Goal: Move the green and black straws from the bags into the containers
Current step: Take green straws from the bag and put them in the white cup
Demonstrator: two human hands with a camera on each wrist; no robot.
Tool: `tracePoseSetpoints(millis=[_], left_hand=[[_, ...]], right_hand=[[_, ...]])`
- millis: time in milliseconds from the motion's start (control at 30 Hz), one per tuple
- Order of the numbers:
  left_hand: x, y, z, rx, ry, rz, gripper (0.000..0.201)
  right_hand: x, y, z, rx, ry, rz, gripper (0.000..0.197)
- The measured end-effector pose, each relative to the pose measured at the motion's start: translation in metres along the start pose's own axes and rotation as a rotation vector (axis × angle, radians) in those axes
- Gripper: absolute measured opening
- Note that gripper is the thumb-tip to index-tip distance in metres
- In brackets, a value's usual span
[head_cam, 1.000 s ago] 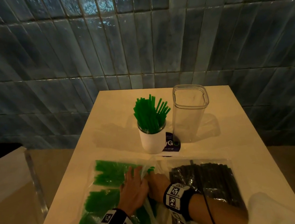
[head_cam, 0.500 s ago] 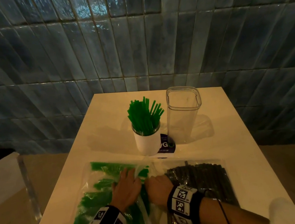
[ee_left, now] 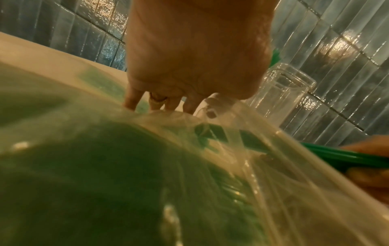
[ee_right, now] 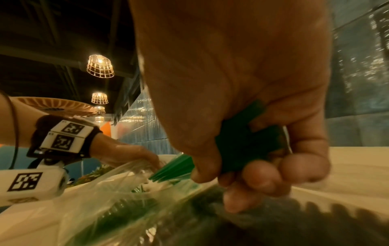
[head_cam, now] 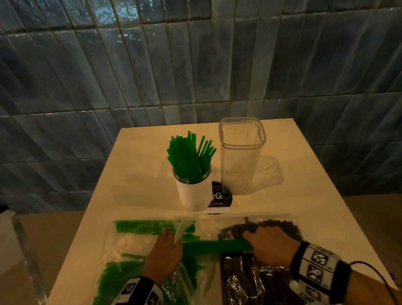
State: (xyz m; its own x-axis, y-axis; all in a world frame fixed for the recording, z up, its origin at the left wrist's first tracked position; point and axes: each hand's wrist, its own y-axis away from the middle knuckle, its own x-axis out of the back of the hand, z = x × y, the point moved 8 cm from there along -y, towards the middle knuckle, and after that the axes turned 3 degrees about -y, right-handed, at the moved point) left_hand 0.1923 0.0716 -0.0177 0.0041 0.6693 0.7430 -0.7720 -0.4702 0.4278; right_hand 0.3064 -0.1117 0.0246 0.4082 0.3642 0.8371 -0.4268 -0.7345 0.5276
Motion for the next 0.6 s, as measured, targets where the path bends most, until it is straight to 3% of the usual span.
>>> tracePoseSetpoints(millis=[167, 267, 333, 400, 467, 533, 600], left_hand=[[-0.012, -0.011, -0.019, 0.024, -0.036, -0.002, 0.048], [-0.017, -0.012, -0.026, 0.045, 0.011, -0.041, 0.071], [-0.001, -0.008, -0.018, 0.016, 0.152, 0.134, 0.085], [0.031, 0.01, 0.005, -0.141, 0.176, 0.465, 0.086], [0.051, 0.033, 0.046, -0.427, -0.023, 0.685, 0.089], [0.044, 0.042, 0.085, -0.672, -0.328, 0.682, 0.089], [0.033, 0.04, 0.098, -0.763, -0.446, 0.641, 0.064]], right_hand=[[-0.002, 0.025, 0.044, -0.07, -0.063, 0.008, 0.033], [0.006, 0.037, 0.063, -0.125, -0.075, 0.043, 0.039], [0.012, 0.042, 0.068, -0.145, -0.072, 0.064, 0.044], [0.017, 0.045, 0.065, -0.138, -0.091, 0.083, 0.046], [0.026, 0.045, 0.051, -0.093, -0.092, 0.116, 0.045], [0.039, 0.045, 0.025, -0.013, -0.08, 0.132, 0.042], [0.056, 0.047, -0.003, 0.066, -0.037, 0.171, 0.045]])
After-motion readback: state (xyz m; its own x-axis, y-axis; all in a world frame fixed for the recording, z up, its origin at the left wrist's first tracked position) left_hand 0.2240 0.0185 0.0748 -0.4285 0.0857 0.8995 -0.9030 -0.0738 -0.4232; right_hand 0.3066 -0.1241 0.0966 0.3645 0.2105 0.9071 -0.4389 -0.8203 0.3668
